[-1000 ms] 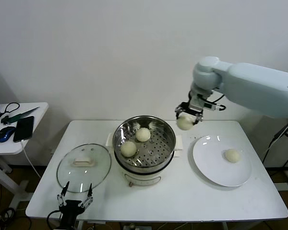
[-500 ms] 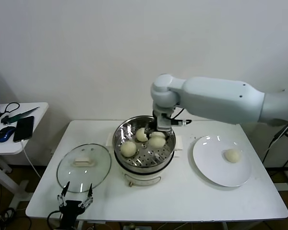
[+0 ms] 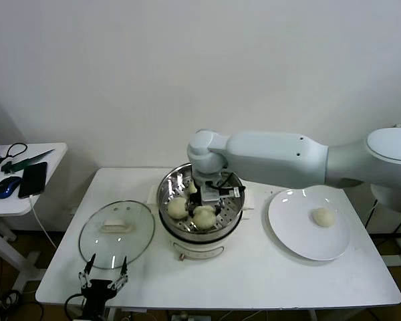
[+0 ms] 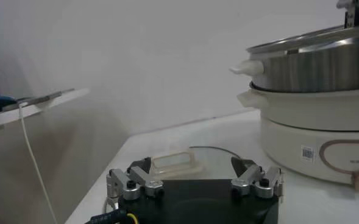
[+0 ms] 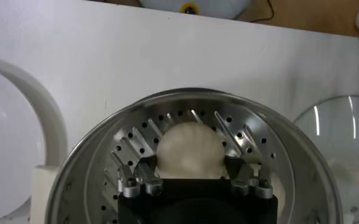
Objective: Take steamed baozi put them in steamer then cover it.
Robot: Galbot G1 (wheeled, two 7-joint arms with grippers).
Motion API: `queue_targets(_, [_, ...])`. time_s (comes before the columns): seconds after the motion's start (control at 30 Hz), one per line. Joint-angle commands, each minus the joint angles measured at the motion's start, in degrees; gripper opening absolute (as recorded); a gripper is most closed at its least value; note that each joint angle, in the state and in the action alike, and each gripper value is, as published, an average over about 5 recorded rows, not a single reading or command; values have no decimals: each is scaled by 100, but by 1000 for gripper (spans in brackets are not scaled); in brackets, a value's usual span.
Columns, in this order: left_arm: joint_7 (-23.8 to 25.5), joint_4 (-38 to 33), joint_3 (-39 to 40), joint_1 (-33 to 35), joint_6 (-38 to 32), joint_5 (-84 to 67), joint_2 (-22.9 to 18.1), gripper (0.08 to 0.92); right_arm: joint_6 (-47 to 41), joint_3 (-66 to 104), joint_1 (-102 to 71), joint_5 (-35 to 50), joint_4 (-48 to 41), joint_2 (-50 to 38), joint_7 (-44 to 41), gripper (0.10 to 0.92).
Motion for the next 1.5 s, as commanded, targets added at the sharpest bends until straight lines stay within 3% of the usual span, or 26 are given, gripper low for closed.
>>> queue_targets(0.03, [3, 25, -2, -51, 23, -20, 0, 823, 51, -19, -180, -77, -56, 156, 32, 756])
queue_targets(0.2, [1, 37, -9, -79, 32, -20, -8, 823, 61, 17, -149, -81, -57, 95, -43, 817])
queue_targets(0.63, [-20, 6, -4, -19, 46, 25, -9, 823, -90, 426, 394, -62, -269, -672, 165, 823])
queue_targets(0.73, [-26, -18, 0, -17, 57, 47, 1, 823, -586, 381, 629, 105, -486, -1142, 601, 823])
queue_targets(0.83, [-27, -40, 18, -13, 56, 65, 11, 823, -1530, 83, 957, 925, -636, -1647, 921, 823])
queue_targets(0.97, [-16, -52, 56, -15, 50, 96, 17, 823, -2800, -438, 1336, 2182, -528, -2349, 958, 823])
queue_targets(1.1, [-4, -65, 88, -38, 58, 131, 26, 823, -3674, -604, 1201, 2726, -346, -3106, 907, 823])
queue_targets(1.27, [0, -66, 110, -70, 69, 182, 15, 823, -3837, -80, 320, 2322, -606, -3824, 584, 823])
queue_targets(1.5, [15, -75, 81, -20, 66, 226, 8, 823, -3160, 1487, -1345, 929, -1563, -4180, 325, 823])
